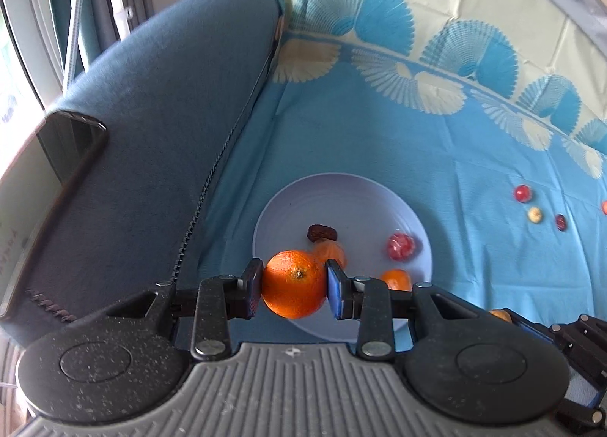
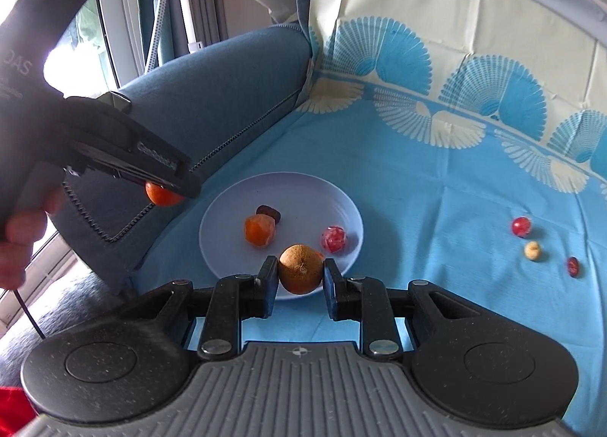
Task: Organize fruits
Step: 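Carry both fruits over the plate and open both tools to drop them, then lift both tools back from the plate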
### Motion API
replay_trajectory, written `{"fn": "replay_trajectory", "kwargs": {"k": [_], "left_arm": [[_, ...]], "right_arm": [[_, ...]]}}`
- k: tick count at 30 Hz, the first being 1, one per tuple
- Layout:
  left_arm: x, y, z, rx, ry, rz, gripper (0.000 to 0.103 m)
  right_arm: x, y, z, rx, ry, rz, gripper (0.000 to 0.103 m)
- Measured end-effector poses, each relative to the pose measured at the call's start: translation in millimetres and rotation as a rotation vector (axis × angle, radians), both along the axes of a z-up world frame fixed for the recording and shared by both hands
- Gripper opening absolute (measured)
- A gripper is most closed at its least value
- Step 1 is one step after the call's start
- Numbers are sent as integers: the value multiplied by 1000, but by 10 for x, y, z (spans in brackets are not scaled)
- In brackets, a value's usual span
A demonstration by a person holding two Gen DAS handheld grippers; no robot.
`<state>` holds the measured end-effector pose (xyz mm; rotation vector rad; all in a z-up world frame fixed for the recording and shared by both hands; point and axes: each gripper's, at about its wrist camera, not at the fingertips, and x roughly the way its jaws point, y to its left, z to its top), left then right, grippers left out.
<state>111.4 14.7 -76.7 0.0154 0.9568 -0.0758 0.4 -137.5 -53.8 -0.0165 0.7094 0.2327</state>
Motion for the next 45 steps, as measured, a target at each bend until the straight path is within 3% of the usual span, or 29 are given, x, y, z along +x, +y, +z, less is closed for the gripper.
{"fn": "replay_trajectory", "kwargs": {"k": [18, 20, 21, 22, 23, 24, 25, 29, 32, 37, 45], "left_arm": [[763, -128, -651, 23, 48, -10, 40], [782, -126, -655, 22, 46, -20, 65], [771, -119, -623, 27, 32, -13, 88], [733, -108, -572, 33, -1, 4, 103], [669, -94, -508, 35, -43, 14, 103], [601, -81, -446, 38, -72, 8, 103], [538, -75, -397, 51, -76, -10, 103], [174, -13, -289, 135, -44, -47, 103], [-170, 76, -227, 146, -8, -29, 103], [-584, 190, -97, 75, 52, 19, 103], [-1095, 83, 295, 99, -78, -3, 103]], "right_arm": [[925, 200, -612, -25, 85, 63, 26], [994, 218, -659, -27, 109, 85, 27], [1033, 225, -668, -27, 123, 92, 27], [1054, 228, -667, -32, 130, 89, 35], [1059, 224, -652, -41, 135, 81, 55], [1044, 215, -624, -45, 132, 70, 64], [1014, 216, -592, -45, 120, 56, 76], [743, 146, -419, -41, 119, 56, 89], [430, 103, -288, -19, 143, 53, 92], [-82, 129, -90, 4, 180, 43, 96], [-726, 181, 336, -70, 14, -14, 100]]}}
